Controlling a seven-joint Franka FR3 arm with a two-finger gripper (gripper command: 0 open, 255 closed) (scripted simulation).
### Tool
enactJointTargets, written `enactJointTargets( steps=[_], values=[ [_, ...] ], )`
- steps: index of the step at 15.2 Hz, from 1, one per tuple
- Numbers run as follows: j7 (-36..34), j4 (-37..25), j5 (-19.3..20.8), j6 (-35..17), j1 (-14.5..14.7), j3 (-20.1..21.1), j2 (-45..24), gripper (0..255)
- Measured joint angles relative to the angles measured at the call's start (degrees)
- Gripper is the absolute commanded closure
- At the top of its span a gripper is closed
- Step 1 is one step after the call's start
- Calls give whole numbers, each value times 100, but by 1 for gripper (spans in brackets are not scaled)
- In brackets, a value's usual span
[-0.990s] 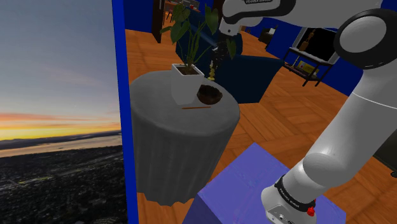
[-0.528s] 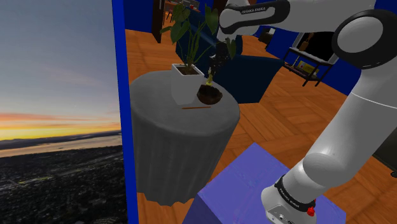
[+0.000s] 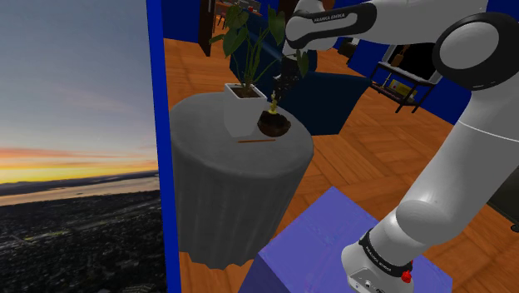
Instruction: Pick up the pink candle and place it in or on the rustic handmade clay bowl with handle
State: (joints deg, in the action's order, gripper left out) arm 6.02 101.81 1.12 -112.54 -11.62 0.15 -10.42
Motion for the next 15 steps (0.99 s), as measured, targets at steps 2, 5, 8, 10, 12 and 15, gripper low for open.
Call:
enactJointTargets(
  steps=[2,5,8,10,12,15],
  values=[
    [0,2,1,0,-1,-1,-1,0],
    [0,6,3,2,-3,-4,-5,0],
    [-1,-51,3,78,-2,-4,14,0],
    [0,-344,1,390,2,-1,39,0],
    [19,-529,-1,619,-7,-8,85,0],
    [6,-572,-1,687,3,-2,107,0]
  ],
)
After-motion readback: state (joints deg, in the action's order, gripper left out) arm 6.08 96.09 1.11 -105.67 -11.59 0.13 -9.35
